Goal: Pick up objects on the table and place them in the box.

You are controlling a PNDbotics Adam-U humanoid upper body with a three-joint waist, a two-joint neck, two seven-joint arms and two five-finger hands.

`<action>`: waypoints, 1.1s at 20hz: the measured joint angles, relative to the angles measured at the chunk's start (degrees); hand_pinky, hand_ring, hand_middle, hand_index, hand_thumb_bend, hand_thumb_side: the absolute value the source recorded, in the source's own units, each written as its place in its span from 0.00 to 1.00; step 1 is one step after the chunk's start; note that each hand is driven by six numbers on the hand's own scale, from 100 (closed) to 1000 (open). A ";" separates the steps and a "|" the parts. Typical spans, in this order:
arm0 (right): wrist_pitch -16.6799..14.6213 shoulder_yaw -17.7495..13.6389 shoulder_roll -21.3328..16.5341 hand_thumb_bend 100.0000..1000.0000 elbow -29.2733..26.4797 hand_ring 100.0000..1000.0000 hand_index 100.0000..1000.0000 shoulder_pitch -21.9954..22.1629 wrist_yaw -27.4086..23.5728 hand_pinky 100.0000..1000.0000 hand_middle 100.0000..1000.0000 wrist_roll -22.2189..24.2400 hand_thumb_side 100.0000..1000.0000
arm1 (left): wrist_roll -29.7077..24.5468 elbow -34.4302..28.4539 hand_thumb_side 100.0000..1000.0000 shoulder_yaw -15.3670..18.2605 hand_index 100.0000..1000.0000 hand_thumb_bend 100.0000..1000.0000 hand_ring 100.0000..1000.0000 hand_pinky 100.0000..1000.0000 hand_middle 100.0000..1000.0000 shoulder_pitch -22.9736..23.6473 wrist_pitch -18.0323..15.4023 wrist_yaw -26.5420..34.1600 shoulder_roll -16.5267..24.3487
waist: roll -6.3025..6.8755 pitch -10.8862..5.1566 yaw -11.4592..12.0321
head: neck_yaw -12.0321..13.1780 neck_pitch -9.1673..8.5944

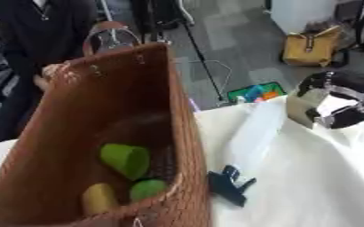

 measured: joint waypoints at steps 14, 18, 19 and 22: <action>1.63 0.24 1.14 0.00 0.54 0.28 0.44 -0.33 -1.59 0.60 0.45 -0.49 0.00 | 0.04 0.00 0.70 0.00 0.65 0.00 0.70 0.62 0.80 0.47 -0.06 0.00 0.00 | -0.02 -0.40 -0.48 | 0.12 0.00; 2.10 0.53 1.84 0.00 0.56 0.26 0.42 -0.66 -2.44 0.59 0.43 -0.34 0.00 | 0.04 0.00 0.70 0.00 0.65 0.00 0.70 0.62 0.80 0.69 -0.06 0.00 0.00 | -0.13 -0.60 -0.82 | 0.29 0.02; 2.19 0.53 2.03 0.00 0.56 0.26 0.42 -0.72 -2.70 0.59 0.43 -0.34 0.00 | 0.04 0.00 0.70 0.00 0.65 0.00 0.70 0.62 0.80 0.74 -0.06 0.00 0.00 | -0.23 -0.67 -0.84 | 0.29 0.03; 2.63 0.59 2.55 0.00 0.56 0.25 0.40 -1.03 -3.50 0.58 0.42 -0.34 0.00 | 0.04 0.00 0.70 0.00 0.65 0.00 0.70 0.62 0.80 0.91 -0.06 0.00 0.00 | -0.40 -0.99 -0.84 | 0.37 0.06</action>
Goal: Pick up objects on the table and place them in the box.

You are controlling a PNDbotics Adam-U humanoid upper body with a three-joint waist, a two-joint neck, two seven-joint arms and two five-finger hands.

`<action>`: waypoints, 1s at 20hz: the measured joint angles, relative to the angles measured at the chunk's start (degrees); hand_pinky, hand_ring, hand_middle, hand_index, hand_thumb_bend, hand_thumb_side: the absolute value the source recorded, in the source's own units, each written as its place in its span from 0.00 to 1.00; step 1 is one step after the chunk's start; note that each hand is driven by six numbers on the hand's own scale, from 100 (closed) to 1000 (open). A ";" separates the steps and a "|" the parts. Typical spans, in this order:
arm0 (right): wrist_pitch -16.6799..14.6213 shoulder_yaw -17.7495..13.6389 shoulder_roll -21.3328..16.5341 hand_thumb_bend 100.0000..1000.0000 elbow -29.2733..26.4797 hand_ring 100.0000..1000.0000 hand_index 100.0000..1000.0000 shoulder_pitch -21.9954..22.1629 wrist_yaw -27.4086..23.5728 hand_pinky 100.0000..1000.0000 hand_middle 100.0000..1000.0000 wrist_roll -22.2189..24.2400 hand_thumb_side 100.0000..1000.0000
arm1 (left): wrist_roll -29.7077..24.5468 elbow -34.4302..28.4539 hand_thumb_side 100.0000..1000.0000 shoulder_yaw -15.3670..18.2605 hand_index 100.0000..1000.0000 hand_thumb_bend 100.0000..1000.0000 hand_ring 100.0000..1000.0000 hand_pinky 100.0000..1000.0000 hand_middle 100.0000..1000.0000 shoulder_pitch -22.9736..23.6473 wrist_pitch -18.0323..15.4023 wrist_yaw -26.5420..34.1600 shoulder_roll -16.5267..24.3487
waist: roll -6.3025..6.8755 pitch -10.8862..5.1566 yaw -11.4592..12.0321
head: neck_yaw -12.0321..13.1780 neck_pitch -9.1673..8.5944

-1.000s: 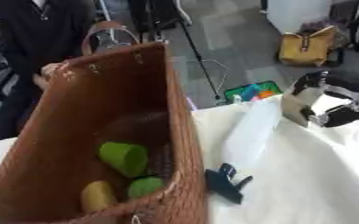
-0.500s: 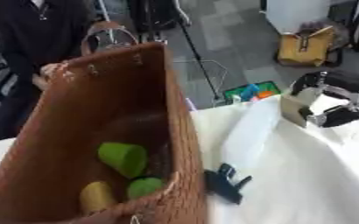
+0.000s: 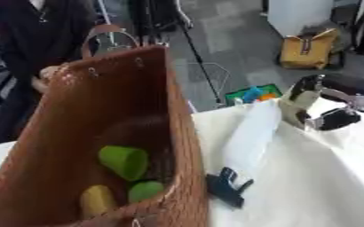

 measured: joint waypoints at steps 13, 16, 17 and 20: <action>1.74 0.32 0.56 0.00 0.01 0.23 0.35 -1.56 -1.32 0.55 0.37 -1.10 0.00 | -0.10 0.00 0.70 0.00 0.65 0.00 0.70 0.62 0.80 0.50 0.09 0.00 0.04 | -0.71 -1.21 -0.77 | 0.42 0.52; 2.03 0.32 0.69 0.00 0.01 0.22 0.34 -2.07 -1.76 0.54 0.36 -1.27 0.00 | -0.10 0.00 0.70 0.00 0.65 0.00 0.70 0.62 0.80 0.53 0.10 -0.03 0.06 | -0.90 -1.65 -0.83 | 0.42 0.53; 2.17 0.33 0.79 0.00 0.01 0.22 0.34 -2.07 -1.92 0.54 0.36 -1.29 0.00 | -0.10 0.00 0.70 0.00 0.65 0.00 0.70 0.62 0.80 0.53 0.10 -0.04 0.06 | -1.00 -1.75 -0.84 | 0.41 0.53; 2.45 0.36 1.06 0.00 0.01 0.20 0.31 -2.12 -2.59 0.51 0.32 -1.44 0.00 | -0.10 0.00 0.70 0.00 0.65 0.00 0.70 0.62 0.80 0.55 0.10 -0.05 0.07 | -1.03 -1.86 -0.85 | 0.40 0.53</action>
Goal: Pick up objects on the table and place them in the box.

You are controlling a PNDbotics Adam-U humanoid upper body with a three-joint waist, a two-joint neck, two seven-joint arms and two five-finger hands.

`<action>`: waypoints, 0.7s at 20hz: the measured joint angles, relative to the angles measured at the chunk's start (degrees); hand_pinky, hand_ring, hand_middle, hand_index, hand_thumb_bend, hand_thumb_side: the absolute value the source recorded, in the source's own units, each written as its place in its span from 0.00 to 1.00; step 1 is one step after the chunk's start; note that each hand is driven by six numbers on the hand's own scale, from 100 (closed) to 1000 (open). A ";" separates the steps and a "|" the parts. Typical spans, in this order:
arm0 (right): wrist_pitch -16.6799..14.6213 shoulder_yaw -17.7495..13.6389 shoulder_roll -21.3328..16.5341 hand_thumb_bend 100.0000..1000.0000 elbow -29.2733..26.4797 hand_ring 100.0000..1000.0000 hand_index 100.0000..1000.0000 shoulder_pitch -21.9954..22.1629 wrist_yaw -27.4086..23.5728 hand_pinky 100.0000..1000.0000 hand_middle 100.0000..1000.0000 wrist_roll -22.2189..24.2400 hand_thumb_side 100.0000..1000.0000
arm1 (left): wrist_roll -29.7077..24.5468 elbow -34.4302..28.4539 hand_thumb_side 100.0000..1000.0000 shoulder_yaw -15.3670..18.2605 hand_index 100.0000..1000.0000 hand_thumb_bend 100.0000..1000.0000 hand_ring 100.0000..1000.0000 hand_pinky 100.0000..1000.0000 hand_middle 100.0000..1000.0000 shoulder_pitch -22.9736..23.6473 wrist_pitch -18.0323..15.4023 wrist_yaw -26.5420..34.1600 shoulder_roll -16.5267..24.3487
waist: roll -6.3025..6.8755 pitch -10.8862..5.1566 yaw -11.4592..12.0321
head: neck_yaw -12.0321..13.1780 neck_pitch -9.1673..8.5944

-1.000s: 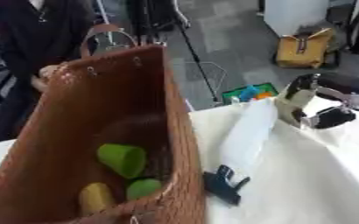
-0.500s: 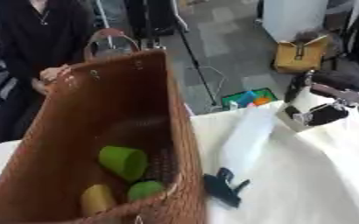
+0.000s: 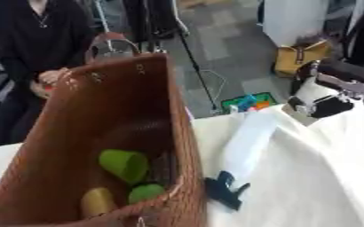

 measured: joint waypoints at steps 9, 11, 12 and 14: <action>1.11 0.33 1.02 0.00 -0.01 0.19 0.29 -1.43 -2.19 0.49 0.29 -0.20 0.00 | -0.06 0.00 0.71 0.01 0.65 0.00 0.70 0.62 0.80 0.15 0.04 -0.03 0.30 | -0.90 -0.85 -0.28 | 0.23 0.08; 1.23 0.44 1.26 0.00 -0.01 0.19 0.29 -1.69 -2.39 0.49 0.29 -0.25 0.00 | -0.07 0.00 0.71 0.01 0.65 0.00 0.70 0.62 0.80 0.26 0.05 -0.06 0.52 | -1.21 -1.10 -0.28 | 0.33 0.45; 1.27 0.52 1.40 0.00 -0.01 0.19 0.29 -1.89 -2.44 0.49 0.29 -0.28 0.00 | -0.07 0.00 0.71 0.01 0.65 0.00 0.70 0.62 0.80 0.31 0.05 -0.06 0.52 | -1.33 -1.20 -0.28 | 0.39 0.48; 1.37 0.62 1.58 0.00 -0.02 0.19 0.29 -2.14 -2.60 0.48 0.29 -0.38 0.00 | -0.07 0.00 0.71 0.01 0.65 0.00 0.70 0.62 0.80 0.35 0.05 -0.06 0.53 | -1.60 -1.36 -0.28 | 0.49 0.52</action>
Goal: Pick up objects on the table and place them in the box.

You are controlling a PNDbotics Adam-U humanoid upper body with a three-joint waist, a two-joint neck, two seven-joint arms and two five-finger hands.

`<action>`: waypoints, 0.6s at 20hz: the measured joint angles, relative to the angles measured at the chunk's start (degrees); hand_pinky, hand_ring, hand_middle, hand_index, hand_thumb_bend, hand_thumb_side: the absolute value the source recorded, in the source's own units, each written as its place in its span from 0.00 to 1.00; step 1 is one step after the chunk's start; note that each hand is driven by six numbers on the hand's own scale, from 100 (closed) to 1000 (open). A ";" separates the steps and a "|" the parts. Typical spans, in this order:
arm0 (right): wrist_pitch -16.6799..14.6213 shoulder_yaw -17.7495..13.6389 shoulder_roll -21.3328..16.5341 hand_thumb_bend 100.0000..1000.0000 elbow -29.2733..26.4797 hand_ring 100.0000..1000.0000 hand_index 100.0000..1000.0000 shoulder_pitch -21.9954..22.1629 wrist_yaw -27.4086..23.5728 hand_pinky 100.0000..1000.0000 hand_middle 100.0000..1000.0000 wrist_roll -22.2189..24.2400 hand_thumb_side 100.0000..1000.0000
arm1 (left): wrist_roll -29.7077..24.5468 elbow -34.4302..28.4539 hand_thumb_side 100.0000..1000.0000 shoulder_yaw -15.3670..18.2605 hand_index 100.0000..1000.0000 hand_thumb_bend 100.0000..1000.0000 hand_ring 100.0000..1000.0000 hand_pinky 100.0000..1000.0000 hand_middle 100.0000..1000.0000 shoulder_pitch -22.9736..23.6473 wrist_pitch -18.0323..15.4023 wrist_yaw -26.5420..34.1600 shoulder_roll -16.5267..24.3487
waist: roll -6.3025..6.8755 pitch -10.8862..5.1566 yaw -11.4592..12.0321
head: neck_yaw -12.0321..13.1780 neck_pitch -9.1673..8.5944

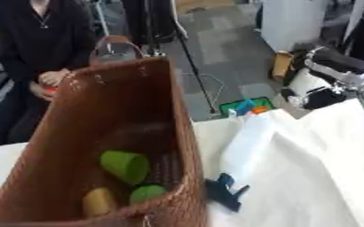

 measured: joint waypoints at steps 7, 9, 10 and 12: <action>0.36 0.08 1.13 0.00 0.00 0.19 0.28 -1.31 -1.13 0.47 0.28 -0.14 0.00 | 0.00 0.00 0.72 0.07 0.65 0.00 0.70 0.61 0.80 0.14 0.00 0.00 0.49 | -1.34 -1.51 0.03 | 0.26 0.49; 0.46 0.18 1.49 0.00 0.00 0.19 0.27 -1.50 -1.58 0.47 0.28 -0.04 0.00 | 0.00 0.00 0.73 0.13 0.65 0.00 0.70 0.61 0.80 0.15 0.00 0.00 0.50 | -1.64 -1.97 0.04 | 0.26 0.52; 0.50 0.23 1.69 0.00 0.00 0.19 0.27 -1.80 -1.83 0.47 0.28 0.00 0.00 | 0.00 0.00 0.73 0.16 0.65 0.00 0.70 0.61 0.80 0.17 0.00 0.00 0.52 | -1.92 -2.27 0.04 | 0.27 0.54; 0.63 0.36 2.21 0.00 0.00 0.19 0.27 -2.46 -2.41 0.47 0.28 0.13 0.00 | 0.00 0.00 0.73 0.17 0.65 0.00 0.70 0.61 0.80 0.18 0.00 0.00 0.64 | -2.43 -2.94 0.04 | 0.31 0.86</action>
